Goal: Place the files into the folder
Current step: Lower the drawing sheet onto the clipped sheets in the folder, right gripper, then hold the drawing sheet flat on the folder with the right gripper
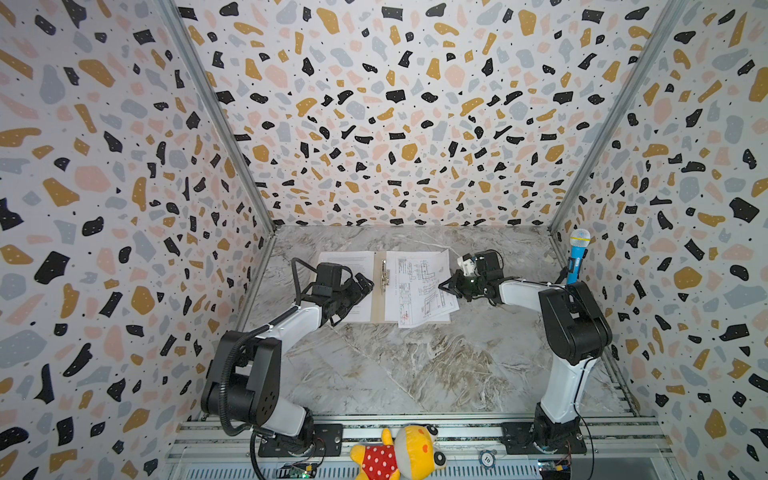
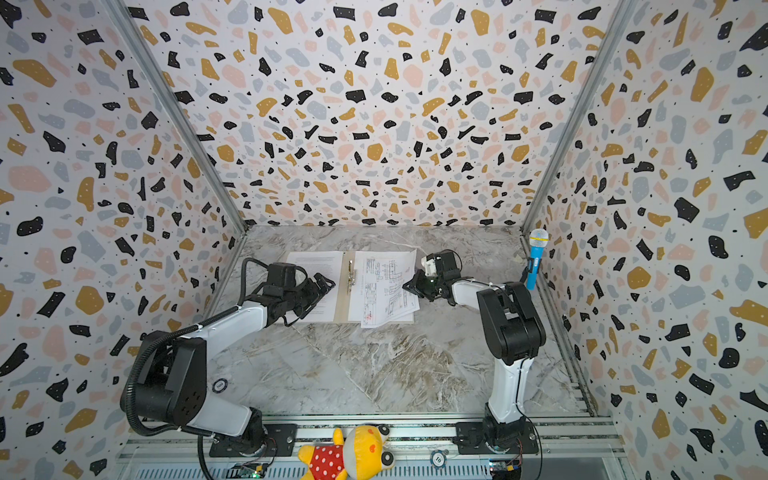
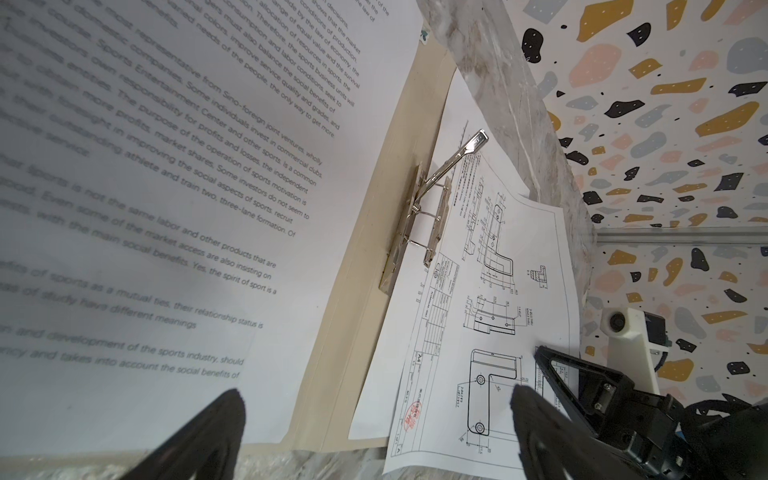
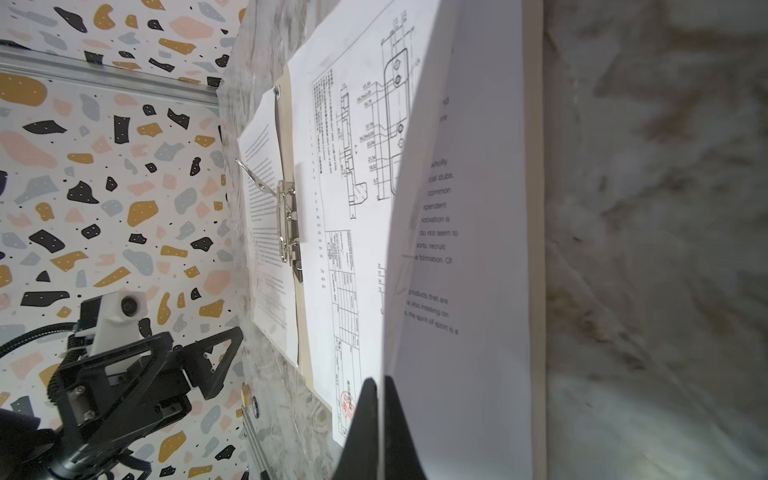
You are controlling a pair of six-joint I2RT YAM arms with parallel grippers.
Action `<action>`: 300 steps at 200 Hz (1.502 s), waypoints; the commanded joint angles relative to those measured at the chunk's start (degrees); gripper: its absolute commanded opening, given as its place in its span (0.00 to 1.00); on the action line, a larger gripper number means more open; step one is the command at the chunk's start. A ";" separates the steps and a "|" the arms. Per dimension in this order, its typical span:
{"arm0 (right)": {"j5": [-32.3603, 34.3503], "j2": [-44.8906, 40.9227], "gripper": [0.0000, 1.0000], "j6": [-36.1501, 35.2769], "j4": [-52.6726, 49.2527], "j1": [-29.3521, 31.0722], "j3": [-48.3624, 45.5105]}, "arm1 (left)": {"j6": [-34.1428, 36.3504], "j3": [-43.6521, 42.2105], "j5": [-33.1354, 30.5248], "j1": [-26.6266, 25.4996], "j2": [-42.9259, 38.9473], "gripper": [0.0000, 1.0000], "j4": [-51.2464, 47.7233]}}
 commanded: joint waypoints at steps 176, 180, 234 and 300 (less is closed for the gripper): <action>4.08 3.31 0.02 6.76 8.48 3.95 1.24 | 0.40 -1.67 1.40 0.50 1.06 1.00 3.18; 4.03 3.44 0.02 6.79 8.59 3.95 1.33 | 0.39 -1.76 1.45 0.50 1.07 1.00 3.23; 4.01 4.22 0.02 7.73 9.10 4.39 1.63 | 0.31 -2.03 1.46 0.50 0.87 1.00 3.27; 4.73 4.18 0.02 7.80 9.05 4.56 1.44 | 0.39 -2.82 1.27 0.50 0.27 1.00 3.23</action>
